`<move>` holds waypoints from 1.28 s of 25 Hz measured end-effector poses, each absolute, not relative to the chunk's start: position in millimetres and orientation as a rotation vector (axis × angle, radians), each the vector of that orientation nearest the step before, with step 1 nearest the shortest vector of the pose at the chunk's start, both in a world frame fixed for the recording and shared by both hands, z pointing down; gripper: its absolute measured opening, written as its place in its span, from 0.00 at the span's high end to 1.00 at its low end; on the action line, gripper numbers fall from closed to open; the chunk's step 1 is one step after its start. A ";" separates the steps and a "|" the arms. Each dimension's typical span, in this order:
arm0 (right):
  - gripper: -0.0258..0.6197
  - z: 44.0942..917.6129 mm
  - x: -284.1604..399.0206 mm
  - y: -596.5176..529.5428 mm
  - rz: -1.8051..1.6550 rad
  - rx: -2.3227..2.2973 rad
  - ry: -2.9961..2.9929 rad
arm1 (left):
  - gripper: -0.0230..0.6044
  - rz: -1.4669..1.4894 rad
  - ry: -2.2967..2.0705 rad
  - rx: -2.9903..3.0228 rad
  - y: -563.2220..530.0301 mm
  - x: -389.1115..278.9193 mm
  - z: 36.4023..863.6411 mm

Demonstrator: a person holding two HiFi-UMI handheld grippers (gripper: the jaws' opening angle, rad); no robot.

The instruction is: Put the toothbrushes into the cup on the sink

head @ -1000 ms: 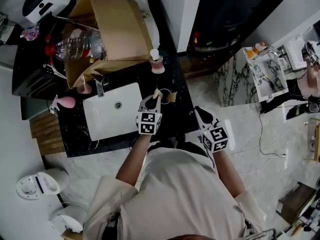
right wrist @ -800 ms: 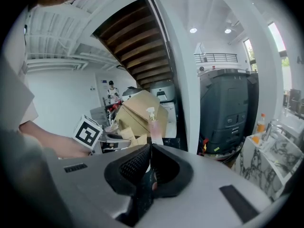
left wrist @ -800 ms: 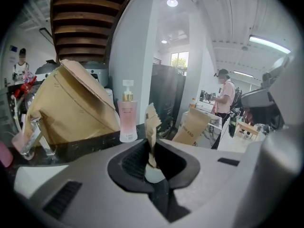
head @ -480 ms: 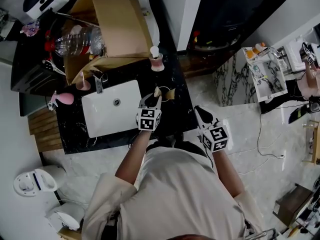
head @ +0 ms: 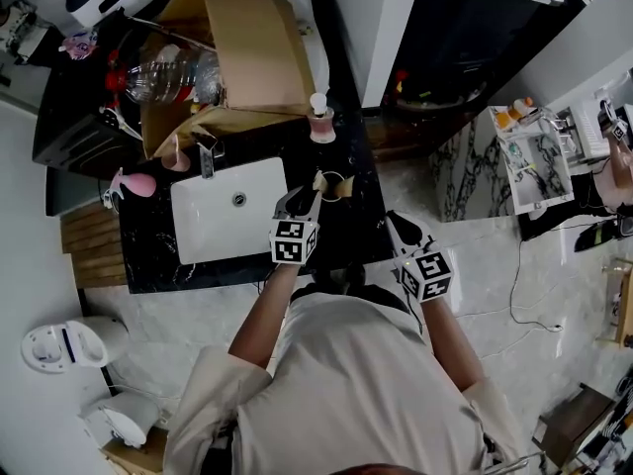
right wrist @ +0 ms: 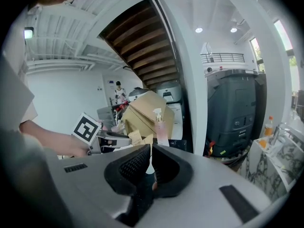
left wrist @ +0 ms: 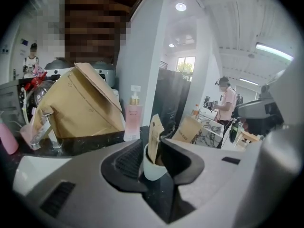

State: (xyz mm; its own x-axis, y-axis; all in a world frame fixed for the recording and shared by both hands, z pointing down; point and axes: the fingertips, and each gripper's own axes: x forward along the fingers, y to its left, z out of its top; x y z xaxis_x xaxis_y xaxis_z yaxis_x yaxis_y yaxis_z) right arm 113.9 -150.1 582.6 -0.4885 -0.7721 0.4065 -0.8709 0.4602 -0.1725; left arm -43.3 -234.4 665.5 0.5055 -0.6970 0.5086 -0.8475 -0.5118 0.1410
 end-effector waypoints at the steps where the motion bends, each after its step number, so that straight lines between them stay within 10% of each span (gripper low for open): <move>1: 0.90 581.7 112.5 -150.8 0.519 1.403 -2.449 | 0.77 0.548 -1.290 2.379 -233.4 -45.3 661.9; 32: 0.90 515.9 86.3 -158.6 0.369 1.278 -2.599 | 0.94 0.299 -1.474 2.387 -177.8 -94.7 542.0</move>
